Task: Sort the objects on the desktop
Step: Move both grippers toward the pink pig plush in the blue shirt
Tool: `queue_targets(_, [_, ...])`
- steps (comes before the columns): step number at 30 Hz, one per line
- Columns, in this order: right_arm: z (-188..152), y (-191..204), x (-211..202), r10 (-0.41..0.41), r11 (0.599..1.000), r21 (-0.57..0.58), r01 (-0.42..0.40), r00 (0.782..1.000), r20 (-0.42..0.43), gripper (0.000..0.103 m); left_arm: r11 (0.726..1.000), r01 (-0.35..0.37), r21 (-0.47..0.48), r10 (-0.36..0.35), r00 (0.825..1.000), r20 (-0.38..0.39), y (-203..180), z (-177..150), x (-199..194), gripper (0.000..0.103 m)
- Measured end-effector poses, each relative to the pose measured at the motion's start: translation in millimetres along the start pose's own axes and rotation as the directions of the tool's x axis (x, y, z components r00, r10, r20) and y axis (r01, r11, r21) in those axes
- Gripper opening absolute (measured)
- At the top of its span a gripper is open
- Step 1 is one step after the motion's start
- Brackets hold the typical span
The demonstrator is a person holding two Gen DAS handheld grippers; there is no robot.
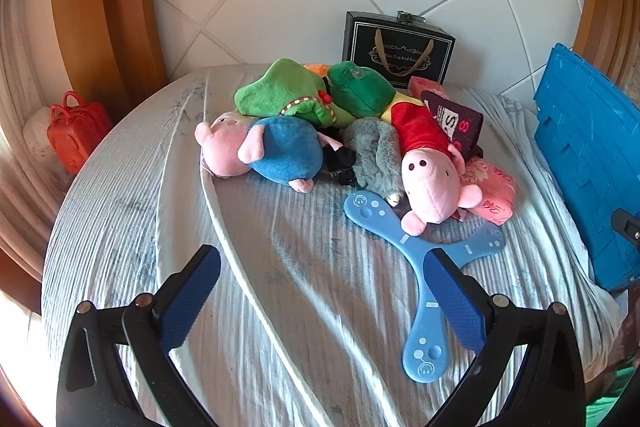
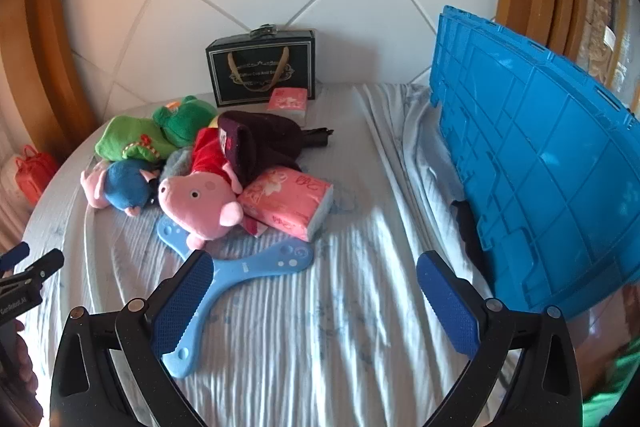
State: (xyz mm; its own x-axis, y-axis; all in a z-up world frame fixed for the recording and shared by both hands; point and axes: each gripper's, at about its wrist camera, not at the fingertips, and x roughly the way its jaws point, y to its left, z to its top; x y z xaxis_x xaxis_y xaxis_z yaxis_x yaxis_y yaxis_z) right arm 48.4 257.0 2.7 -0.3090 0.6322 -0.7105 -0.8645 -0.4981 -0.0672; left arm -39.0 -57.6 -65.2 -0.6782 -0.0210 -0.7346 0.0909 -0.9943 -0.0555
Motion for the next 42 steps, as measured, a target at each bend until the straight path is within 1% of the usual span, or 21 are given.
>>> queue_targets(5, [8, -4, 23, 0.004, 1.0, -0.001, -0.004, 0.999, -0.039, 0.103, 0.998, -0.041, -0.039, 0.04, 0.999, -0.025, 17, 9, 20, 0.103])
queue_targets(12, [29, -7, 63, -0.001, 1.0, 0.016, 0.002, 0.996, -0.092, 0.103, 0.991, -0.109, -0.073, 0.106, 0.993, -0.048, 47, 27, 47, 0.103])
queue_targets(15, [43, 5, 79, 0.033, 0.999, 0.015, -0.032, 0.993, -0.116, 0.103, 0.989, -0.117, -0.087, 0.112, 0.992, -0.06, 60, 36, 58, 0.103])
queue_targets(17, [53, 20, 86, 0.06, 0.998, 0.0, -0.061, 0.991, -0.121, 0.103, 0.99, -0.118, -0.079, 0.112, 0.991, -0.067, 68, 44, 64, 0.103])
queue_targets(20, [68, 54, 96, 0.103, 0.993, -0.037, -0.108, 0.987, -0.123, 0.103, 0.993, -0.112, -0.049, 0.108, 0.992, -0.065, 82, 55, 74, 0.103])
queue_targets(23, [79, 93, 108, 0.177, 0.982, -0.042, -0.185, 0.974, -0.144, 0.103, 0.995, -0.099, -0.014, 0.098, 0.993, -0.073, 98, 65, 87, 0.103])
queue_targets(26, [84, 133, 123, 0.221, 0.971, -0.052, -0.233, 0.961, -0.166, 0.103, 0.997, -0.074, 0.018, 0.075, 0.993, -0.089, 113, 72, 101, 0.103])
queue_targets(29, [86, 170, 139, 0.237, 0.967, -0.054, -0.251, 0.954, -0.184, 0.103, 0.997, -0.042, 0.066, 0.049, 0.993, -0.104, 124, 78, 116, 0.103])
queue_targets(31, [87, 191, 150, 0.252, 0.962, -0.049, -0.267, 0.946, -0.203, 0.103, 0.995, -0.033, 0.099, 0.044, 0.993, -0.114, 130, 83, 127, 0.103])
queue_targets(33, [89, 208, 162, 0.269, 0.957, -0.042, -0.286, 0.935, -0.232, 0.103, 0.992, -0.011, 0.125, 0.026, 0.993, -0.117, 135, 89, 138, 0.103])
queue_targets(36, [94, 230, 178, 0.279, 0.954, -0.037, -0.298, 0.926, -0.255, 0.103, 0.987, 0.024, 0.157, -0.004, 0.992, -0.125, 141, 100, 155, 0.103])
queue_targets(38, [98, 243, 190, 0.283, 0.953, -0.032, -0.302, 0.92, -0.271, 0.103, 0.981, 0.046, 0.187, -0.019, 0.989, -0.143, 142, 106, 169, 0.103])
queue_targets(42, [105, 263, 216, 0.291, 0.952, -0.007, -0.307, 0.906, -0.307, 0.103, 0.964, 0.1, 0.247, -0.05, 0.978, -0.2, 137, 112, 197, 0.103])
